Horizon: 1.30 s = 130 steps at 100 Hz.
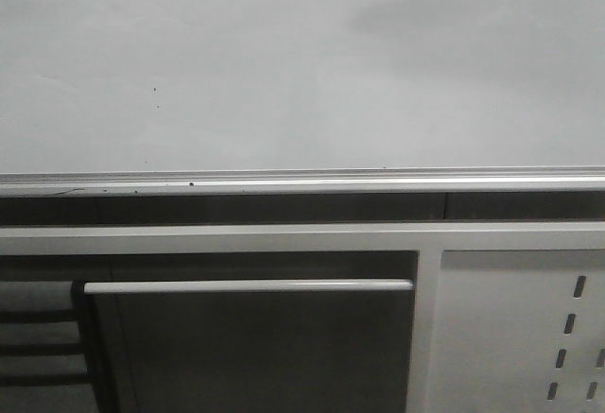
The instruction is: Write number 1 on whiteboard
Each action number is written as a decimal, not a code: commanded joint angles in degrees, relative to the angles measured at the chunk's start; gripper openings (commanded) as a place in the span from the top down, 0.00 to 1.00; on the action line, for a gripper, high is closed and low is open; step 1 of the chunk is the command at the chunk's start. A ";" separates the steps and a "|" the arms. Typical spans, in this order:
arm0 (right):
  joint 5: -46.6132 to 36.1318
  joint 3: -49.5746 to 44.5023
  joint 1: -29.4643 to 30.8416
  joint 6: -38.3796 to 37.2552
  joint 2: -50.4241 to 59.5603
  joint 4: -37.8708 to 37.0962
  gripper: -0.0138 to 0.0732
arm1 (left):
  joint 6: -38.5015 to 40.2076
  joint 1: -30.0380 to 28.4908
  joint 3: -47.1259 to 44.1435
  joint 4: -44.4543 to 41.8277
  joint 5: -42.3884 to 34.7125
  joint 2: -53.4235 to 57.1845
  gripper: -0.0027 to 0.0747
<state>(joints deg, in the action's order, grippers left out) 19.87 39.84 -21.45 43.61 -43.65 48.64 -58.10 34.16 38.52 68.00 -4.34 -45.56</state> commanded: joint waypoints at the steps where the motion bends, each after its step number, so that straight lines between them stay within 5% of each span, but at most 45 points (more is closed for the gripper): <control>1: -5.44 2.08 -2.23 2.05 -1.85 1.58 0.91 | 0.59 -0.11 1.58 0.25 -2.66 0.40 0.99; 31: -17.75 2.09 -10.42 4.66 -5.91 1.47 0.91 | 0.59 -0.11 1.58 0.25 -3.00 0.40 0.99; 91: -25.26 2.09 -10.57 4.66 -11.51 -0.23 0.91 | 0.38 -0.11 1.58 0.25 -3.80 0.30 0.99; 130: -7.47 2.19 -10.25 4.66 -7.04 -0.23 0.91 | 0.38 -0.11 1.58 -0.20 0.86 0.30 0.99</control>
<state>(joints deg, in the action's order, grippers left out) 10.29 39.95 -32.01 47.74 -53.85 48.59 -58.01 34.16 38.52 68.40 -5.40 -45.56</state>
